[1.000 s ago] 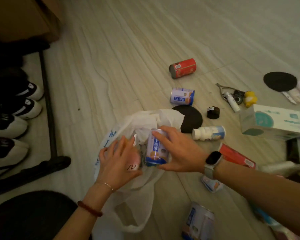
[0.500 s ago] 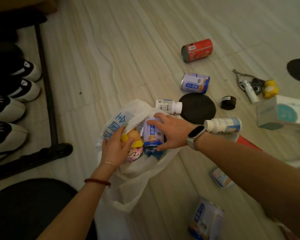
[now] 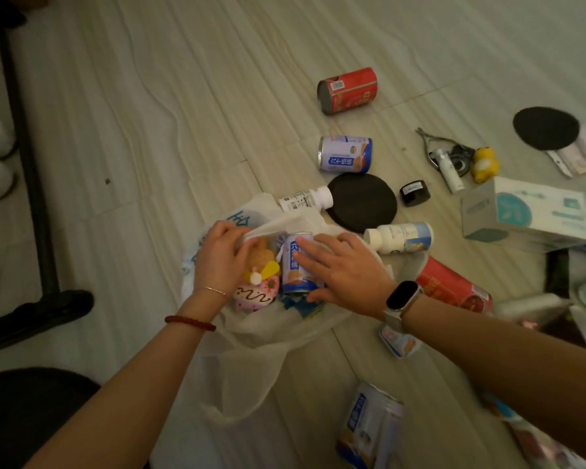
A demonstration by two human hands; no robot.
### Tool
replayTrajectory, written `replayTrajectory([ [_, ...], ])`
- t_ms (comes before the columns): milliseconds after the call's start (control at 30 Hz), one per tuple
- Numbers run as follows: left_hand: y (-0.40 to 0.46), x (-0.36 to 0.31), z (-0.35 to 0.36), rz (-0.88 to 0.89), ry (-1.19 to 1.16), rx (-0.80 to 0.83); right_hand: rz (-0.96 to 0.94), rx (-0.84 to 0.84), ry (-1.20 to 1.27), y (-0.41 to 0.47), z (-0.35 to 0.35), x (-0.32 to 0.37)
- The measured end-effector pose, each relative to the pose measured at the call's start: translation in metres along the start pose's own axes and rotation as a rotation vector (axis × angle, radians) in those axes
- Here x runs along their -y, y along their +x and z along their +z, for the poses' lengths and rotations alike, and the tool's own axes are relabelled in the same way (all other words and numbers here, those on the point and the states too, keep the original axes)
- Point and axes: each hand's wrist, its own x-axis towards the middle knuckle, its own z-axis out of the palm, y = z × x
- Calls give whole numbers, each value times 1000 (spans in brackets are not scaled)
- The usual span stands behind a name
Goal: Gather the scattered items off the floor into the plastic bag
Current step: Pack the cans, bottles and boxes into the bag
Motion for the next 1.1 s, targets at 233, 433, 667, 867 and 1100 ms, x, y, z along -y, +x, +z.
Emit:
replayTrajectory([
  [233,5,-23,-18,232,160,-57,165,-242,218,-14,-17,-27],
  [433,68,-68,9,133,270,238,689,-150,596,-33,-11,-85],
  [667,97,-91,48,25,480,481,748,250,550,-43,14,-95],
  [867,96,-94,43,-10,12,131,867,-77,626,-45,7,-92],
  [1100,29,-103,-13,110,-277,-34,783,-475,909,-35,-38,-57],
])
